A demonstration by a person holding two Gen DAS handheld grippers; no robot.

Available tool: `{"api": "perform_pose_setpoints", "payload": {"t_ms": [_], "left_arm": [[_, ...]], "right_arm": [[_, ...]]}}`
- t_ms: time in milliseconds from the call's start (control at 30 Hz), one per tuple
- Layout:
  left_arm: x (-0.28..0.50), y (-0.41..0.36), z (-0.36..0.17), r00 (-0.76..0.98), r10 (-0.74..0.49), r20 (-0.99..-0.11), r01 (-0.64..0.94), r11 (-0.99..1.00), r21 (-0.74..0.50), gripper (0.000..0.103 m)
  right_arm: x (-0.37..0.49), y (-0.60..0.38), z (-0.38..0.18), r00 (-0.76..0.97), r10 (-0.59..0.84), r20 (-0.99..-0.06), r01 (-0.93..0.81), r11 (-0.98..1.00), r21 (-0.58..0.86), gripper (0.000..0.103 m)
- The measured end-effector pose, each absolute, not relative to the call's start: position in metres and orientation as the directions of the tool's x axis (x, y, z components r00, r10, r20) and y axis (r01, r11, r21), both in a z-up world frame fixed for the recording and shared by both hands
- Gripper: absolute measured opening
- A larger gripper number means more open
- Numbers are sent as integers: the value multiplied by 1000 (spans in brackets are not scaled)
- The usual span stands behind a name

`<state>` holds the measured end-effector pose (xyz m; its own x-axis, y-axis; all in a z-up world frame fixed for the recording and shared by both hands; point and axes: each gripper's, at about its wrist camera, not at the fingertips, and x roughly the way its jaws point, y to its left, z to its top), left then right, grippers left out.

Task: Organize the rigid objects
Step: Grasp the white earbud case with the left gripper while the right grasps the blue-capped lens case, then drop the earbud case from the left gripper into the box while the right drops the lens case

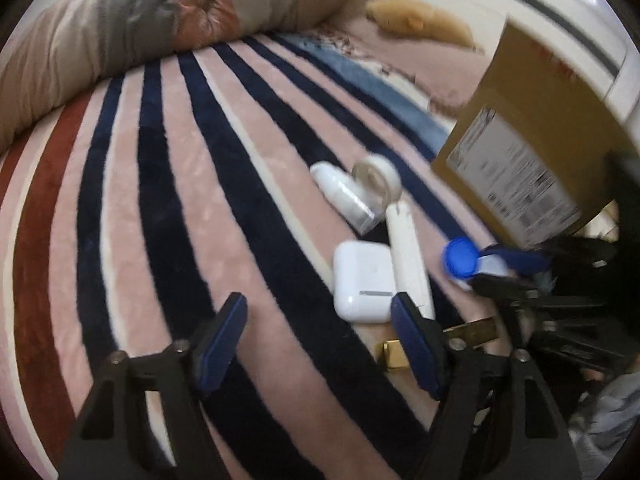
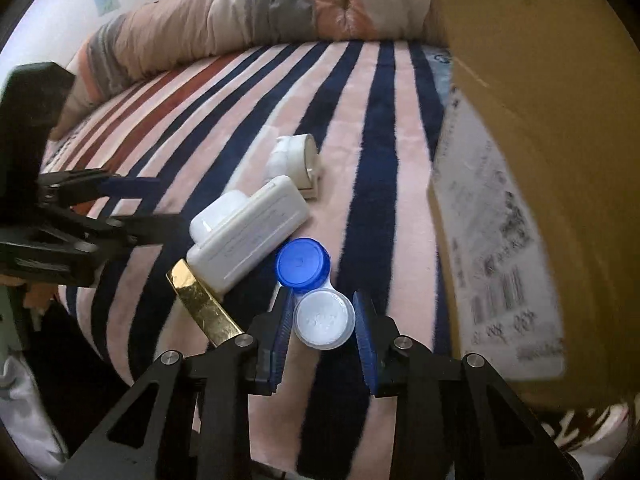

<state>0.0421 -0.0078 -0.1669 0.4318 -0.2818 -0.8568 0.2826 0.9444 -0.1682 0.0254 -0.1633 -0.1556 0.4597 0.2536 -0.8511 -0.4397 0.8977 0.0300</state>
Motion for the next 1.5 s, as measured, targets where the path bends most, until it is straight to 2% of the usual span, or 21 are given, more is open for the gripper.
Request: {"api": "perform_pose_setpoints", "payload": {"t_ms": [233,333,400,467,733,900,1100,1233,1500], "left_arm": [[48,-36,-173,422,-288,-860,326,933,-153,64],[51,-54,-181,436,-221,-872,343,937,-66,64],[51,-60,-182,455,-193,-869,340,940,-31,50],[52,-54,-181,455,-209,-865,334,941,-52,40],[54,-36,-178,463,-205,-863,280,957,-77,40],[56,-16,-172,484,-196,-853,229,969,-93,40],[39,0,-128,576,-209,-790,219,971,-97,40],[30,-2,-76,643,-223,-732,232,969,-91,40],[26,-68,25,697,-344,-629,407,912,-48,40]], "right_arm": [[22,-162,-163,458,259,-850,-446,895,32,26],[24,-158,-163,464,258,-847,-450,893,26,29],[23,-159,-162,480,247,-842,-451,893,5,34],[22,-160,-161,486,256,-836,-460,888,4,35],[22,-151,-167,473,259,-842,-527,849,-34,34],[13,-147,-161,512,214,-832,-511,854,-94,28],[-2,-144,-116,564,286,-775,-528,846,-72,27],[-16,-144,-86,592,349,-726,-569,820,-70,27],[-31,-197,-4,708,447,-546,-551,834,-31,27]]}}
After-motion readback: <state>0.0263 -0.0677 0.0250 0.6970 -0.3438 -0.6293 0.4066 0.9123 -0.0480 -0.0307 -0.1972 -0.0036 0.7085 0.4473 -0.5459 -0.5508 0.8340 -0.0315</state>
